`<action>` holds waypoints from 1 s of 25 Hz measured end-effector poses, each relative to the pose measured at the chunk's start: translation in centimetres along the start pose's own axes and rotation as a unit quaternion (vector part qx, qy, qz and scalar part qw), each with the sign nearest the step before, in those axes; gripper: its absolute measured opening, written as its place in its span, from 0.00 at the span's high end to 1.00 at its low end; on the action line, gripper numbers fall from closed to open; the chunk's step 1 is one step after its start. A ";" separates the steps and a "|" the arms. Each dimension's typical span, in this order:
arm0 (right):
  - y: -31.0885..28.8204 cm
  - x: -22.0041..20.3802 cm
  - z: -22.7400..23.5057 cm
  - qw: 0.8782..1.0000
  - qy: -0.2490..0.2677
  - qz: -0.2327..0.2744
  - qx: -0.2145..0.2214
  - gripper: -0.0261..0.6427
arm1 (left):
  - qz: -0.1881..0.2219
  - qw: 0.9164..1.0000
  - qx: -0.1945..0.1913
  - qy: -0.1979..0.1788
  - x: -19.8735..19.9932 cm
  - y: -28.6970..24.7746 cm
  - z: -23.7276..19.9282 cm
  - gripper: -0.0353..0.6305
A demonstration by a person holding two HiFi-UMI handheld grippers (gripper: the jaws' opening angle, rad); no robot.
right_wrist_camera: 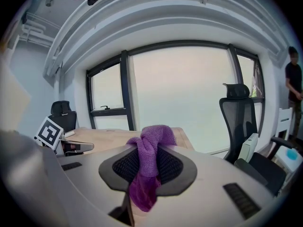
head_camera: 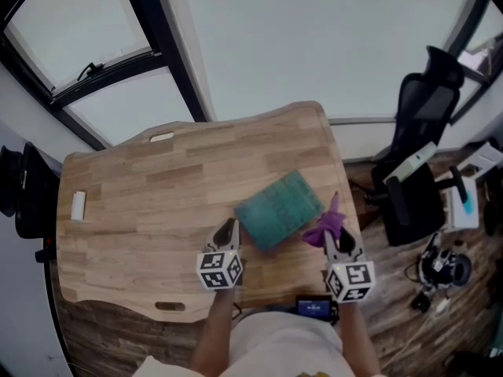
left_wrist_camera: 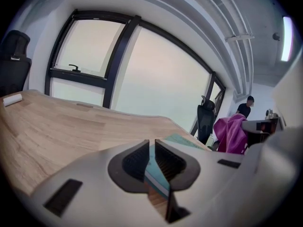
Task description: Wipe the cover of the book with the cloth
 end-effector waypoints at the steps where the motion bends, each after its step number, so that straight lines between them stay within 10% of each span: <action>1: -0.3 -0.1 0.1 1.000 0.000 -0.003 0.001 0.85 | -0.004 1.000 0.000 0.003 -0.3 -0.2 -0.1 0.92; 25: -9.9 -1.0 1.1 0.994 0.070 -0.078 0.032 0.85 | -0.088 0.991 -0.016 0.098 -4.1 -5.5 -2.4 0.71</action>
Point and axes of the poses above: the fingertips, and each gripper's own axes: y backward along the fingers, z to its right, x out of its top, the point moved 3 cm from there along y, backward along the fingers, and after that the axes turned 4 degrees about z, right-handed, at the moved point
